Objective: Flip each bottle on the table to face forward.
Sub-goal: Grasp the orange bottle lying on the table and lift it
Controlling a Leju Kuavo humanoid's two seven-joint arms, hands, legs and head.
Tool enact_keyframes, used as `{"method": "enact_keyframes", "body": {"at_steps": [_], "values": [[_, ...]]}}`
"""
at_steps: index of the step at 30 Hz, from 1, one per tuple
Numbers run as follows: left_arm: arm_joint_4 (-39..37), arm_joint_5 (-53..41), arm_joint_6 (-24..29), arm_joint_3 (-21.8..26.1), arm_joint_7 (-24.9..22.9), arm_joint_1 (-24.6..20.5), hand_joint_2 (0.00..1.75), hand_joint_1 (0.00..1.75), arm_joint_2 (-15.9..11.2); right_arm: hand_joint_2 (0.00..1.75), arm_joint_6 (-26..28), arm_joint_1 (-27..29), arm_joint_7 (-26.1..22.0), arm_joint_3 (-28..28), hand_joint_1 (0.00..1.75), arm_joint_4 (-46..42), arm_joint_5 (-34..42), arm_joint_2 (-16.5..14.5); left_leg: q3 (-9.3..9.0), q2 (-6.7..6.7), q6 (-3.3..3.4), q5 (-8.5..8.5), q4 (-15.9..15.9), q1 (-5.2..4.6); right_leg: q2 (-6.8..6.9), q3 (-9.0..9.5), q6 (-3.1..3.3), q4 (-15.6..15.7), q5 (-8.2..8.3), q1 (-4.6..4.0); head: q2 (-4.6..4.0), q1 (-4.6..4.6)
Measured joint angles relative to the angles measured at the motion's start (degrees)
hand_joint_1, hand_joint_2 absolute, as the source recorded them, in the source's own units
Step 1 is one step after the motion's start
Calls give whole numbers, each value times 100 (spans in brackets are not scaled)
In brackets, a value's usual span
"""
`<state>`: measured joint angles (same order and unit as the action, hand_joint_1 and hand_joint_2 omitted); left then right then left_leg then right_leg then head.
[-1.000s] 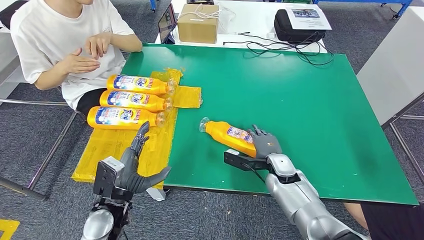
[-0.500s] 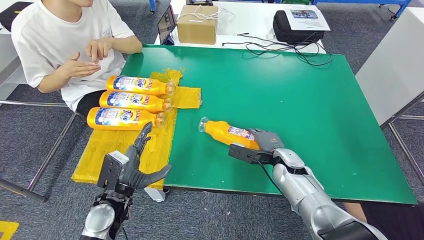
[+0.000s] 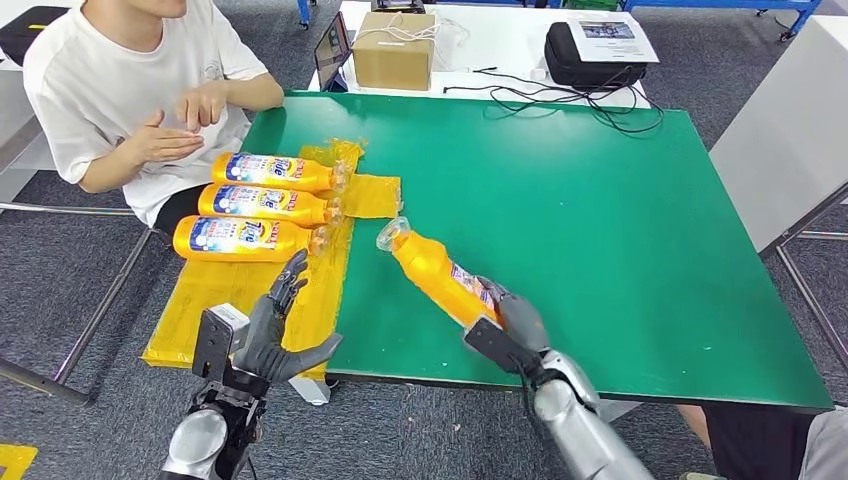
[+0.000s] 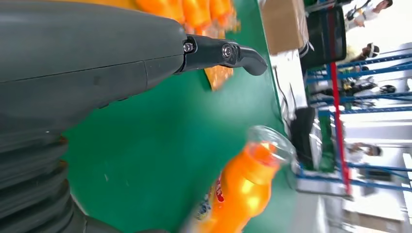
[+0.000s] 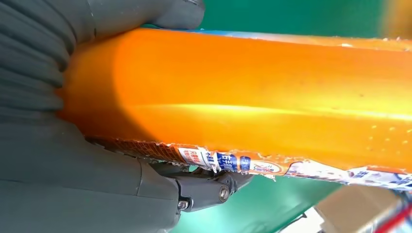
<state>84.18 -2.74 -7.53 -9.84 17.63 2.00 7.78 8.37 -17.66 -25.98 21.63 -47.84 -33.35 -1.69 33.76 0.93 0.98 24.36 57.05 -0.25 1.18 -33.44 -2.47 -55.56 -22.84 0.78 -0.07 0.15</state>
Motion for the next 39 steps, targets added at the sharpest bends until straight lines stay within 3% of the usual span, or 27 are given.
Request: {"method": "enact_keyframes", "body": {"at_steps": [6, 14, 23, 32, 39], "values": [[-182, 753, -413, -264, 473, 263, 175, 0, 236, 175, 657, 1110, -408, -318, 175, -1688, 932, -446, 60, -4, 6, -11, 0, -1, 2, -56, 0, -2, 1, 1, 0, 1], [-308, 965, -657, -573, 661, 339, 175, 0, 269, 175, 834, 1439, -684, -600, 175, -2641, 1205, -681, 69, -6, 9, -10, 1, -8, 2, -64, -1, -1, 1, 6, 0, 0], [-549, 1246, -1113, -922, 555, 259, 175, 0, 269, 175, 600, 1481, -952, -615, 175, -2805, 1211, -860, 73, -3, 9, -10, 0, -6, 1, -66, 0, -2, 1, 3, 0, 1], [-609, 1238, -1020, -1018, 506, -47, 175, 0, 353, 175, 465, 1281, -1091, 359, 175, -2351, 582, -1111, 74, -6, 7, -12, 0, -2, 3, -67, 0, -3, 1, 2, 0, 1], [-617, 1501, -1024, -997, 372, -93, 175, 0, 392, 175, 682, 1196, -1190, 967, 175, -1995, 323, -1224, 81, -6, 7, -12, 0, -4, 3, -72, 0, -3, 1, 3, 0, 1]]}}
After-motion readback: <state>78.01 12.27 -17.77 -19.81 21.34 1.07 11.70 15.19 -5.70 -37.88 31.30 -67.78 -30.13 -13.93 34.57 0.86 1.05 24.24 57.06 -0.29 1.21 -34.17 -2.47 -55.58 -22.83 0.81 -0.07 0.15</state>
